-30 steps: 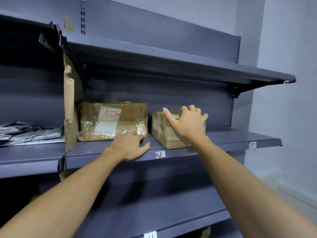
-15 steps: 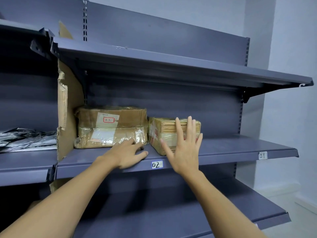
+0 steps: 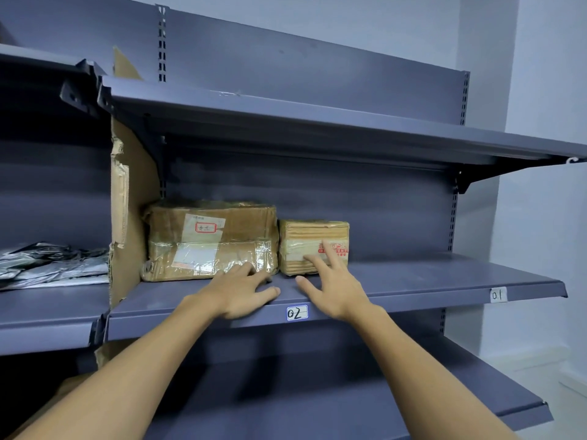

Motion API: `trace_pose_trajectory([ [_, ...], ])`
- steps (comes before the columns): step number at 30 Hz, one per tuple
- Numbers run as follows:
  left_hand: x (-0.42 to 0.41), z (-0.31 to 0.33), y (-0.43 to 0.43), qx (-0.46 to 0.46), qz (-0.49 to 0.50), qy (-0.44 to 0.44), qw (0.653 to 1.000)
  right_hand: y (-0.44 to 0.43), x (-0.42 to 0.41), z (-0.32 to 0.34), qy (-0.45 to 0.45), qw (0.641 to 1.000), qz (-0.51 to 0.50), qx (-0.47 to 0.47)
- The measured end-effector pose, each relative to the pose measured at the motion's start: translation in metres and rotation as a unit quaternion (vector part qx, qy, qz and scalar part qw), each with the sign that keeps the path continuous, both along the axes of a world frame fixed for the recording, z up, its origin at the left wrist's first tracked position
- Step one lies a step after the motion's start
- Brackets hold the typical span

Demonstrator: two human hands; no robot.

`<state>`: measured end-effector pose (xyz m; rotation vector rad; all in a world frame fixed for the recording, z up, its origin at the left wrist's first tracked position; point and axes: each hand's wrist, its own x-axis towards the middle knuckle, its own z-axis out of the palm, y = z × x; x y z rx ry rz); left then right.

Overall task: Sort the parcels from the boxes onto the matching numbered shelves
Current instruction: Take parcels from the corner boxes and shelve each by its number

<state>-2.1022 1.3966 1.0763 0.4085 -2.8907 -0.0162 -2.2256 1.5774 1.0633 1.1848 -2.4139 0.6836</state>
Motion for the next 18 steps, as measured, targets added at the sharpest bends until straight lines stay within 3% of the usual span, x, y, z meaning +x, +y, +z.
trace_pose_trajectory([
  [6, -0.001, -0.001, -0.001, -0.011, -0.001, 0.001, 1.0, -0.002, -0.003, 0.001, -0.011, 0.999, -0.006, 0.053],
  [15, 0.01, -0.003, 0.009, -0.02, -0.018, 0.06, 0.998, 0.001, 0.01, -0.004, 0.005, 0.998, -0.035, 0.042],
  [18, 0.013, -0.004, 0.012, -0.079, -0.02, 0.094, 0.992, 0.005, 0.013, -0.006, 0.0, 0.998, -0.039, 0.052],
])
